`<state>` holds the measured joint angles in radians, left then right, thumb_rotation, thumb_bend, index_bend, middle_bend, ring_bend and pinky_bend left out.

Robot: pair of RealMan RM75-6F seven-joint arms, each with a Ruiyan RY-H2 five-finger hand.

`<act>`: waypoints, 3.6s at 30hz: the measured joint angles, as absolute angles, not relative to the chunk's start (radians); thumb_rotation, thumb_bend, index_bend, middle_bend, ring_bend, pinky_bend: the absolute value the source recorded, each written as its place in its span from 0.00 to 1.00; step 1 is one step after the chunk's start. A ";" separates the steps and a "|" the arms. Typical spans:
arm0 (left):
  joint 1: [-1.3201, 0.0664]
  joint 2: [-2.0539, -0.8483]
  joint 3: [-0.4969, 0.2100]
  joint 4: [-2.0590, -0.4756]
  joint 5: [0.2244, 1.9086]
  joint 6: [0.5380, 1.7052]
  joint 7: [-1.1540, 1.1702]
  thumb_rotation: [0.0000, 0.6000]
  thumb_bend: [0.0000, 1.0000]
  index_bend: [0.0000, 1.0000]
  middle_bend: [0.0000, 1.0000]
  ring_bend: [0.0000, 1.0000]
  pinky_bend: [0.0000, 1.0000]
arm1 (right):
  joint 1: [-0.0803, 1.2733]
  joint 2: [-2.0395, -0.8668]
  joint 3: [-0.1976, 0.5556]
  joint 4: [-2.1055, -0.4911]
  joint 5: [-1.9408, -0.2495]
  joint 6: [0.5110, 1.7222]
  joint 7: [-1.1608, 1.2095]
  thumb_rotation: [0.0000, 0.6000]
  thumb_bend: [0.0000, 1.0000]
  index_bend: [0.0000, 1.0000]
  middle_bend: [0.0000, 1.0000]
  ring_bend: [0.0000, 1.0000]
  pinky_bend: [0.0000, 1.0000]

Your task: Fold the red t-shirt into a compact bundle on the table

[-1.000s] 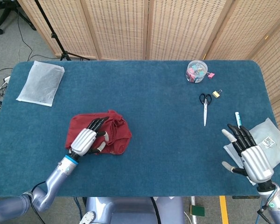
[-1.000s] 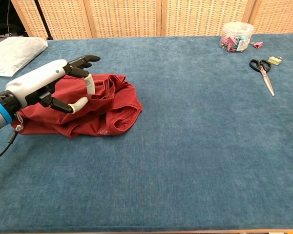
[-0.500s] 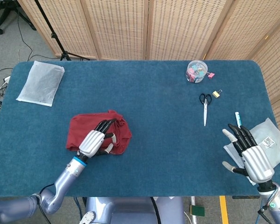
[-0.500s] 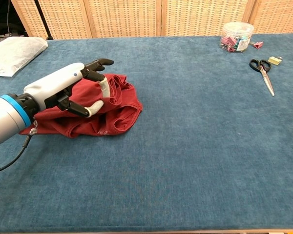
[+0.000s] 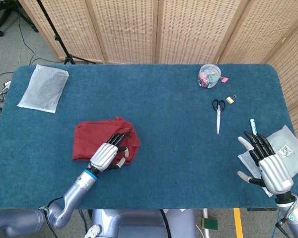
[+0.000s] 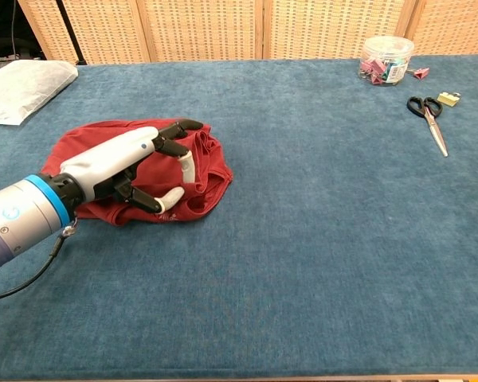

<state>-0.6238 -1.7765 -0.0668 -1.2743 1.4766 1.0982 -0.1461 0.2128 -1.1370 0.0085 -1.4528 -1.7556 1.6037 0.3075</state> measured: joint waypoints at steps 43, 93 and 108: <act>-0.588 -1.848 -0.091 -0.995 1.516 1.236 -0.643 1.00 0.00 0.00 0.00 0.00 0.00 | 0.216 -1.140 0.001 -1.460 -1.760 1.586 0.288 1.00 0.03 0.00 0.00 0.00 0.00; -0.546 -1.495 -0.131 -1.335 1.538 1.366 -0.253 1.00 0.00 0.00 0.00 0.00 0.00 | 0.203 -1.139 0.010 -1.456 -1.754 1.618 0.305 1.00 0.04 0.00 0.00 0.00 0.00; -0.311 -1.232 -0.086 -1.463 1.410 1.466 -0.175 1.00 0.00 0.00 0.00 0.00 0.00 | 0.191 -1.124 0.021 -1.462 -1.746 1.646 0.322 1.00 0.04 0.00 0.00 0.00 0.00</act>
<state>-0.3112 -1.2315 -0.0862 -1.4627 1.4104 1.4662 -0.1752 0.1913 -1.1240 0.0212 -1.4622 -1.7463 1.6456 0.3218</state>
